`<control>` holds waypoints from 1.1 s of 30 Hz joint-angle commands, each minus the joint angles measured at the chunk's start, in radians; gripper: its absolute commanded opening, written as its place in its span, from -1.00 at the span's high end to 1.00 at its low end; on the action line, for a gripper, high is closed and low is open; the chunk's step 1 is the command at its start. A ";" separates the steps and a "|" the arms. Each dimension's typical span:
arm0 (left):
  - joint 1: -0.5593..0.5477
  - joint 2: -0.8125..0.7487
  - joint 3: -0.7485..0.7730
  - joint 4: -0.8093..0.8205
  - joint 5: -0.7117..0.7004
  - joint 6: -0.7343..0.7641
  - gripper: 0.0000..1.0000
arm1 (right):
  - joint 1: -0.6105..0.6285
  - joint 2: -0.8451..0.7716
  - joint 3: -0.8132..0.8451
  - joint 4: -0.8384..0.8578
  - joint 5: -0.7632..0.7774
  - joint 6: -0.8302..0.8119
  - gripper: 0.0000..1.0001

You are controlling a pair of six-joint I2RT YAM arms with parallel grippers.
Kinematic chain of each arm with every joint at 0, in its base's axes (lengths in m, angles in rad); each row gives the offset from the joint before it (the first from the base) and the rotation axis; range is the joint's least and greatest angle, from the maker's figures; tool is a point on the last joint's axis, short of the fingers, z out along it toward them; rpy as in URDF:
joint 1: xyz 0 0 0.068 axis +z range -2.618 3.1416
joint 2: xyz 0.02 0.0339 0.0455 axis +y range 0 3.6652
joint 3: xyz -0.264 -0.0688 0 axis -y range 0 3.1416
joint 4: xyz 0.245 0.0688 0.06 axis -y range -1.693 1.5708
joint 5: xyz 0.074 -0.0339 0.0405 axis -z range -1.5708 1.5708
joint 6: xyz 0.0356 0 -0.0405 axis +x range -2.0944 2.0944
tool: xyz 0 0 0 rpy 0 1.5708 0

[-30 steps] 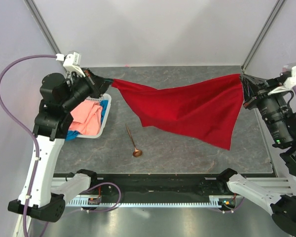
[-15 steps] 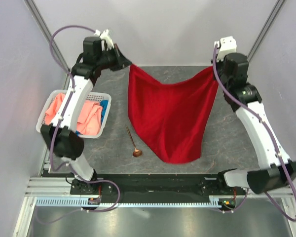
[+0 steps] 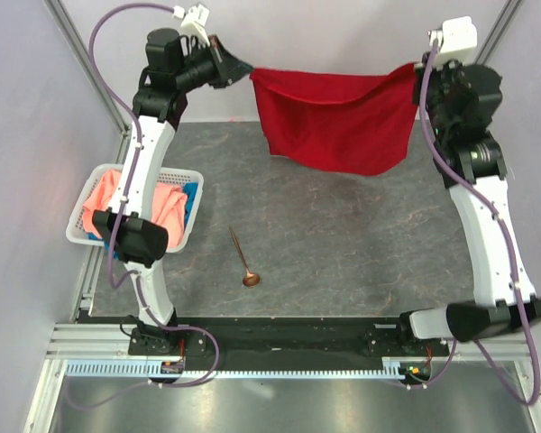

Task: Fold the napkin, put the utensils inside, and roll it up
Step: Flatten the napkin out

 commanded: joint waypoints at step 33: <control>0.003 -0.669 -1.090 -0.155 -0.067 0.205 -0.80 | -0.001 -0.470 -0.844 -0.157 -0.215 0.461 -0.70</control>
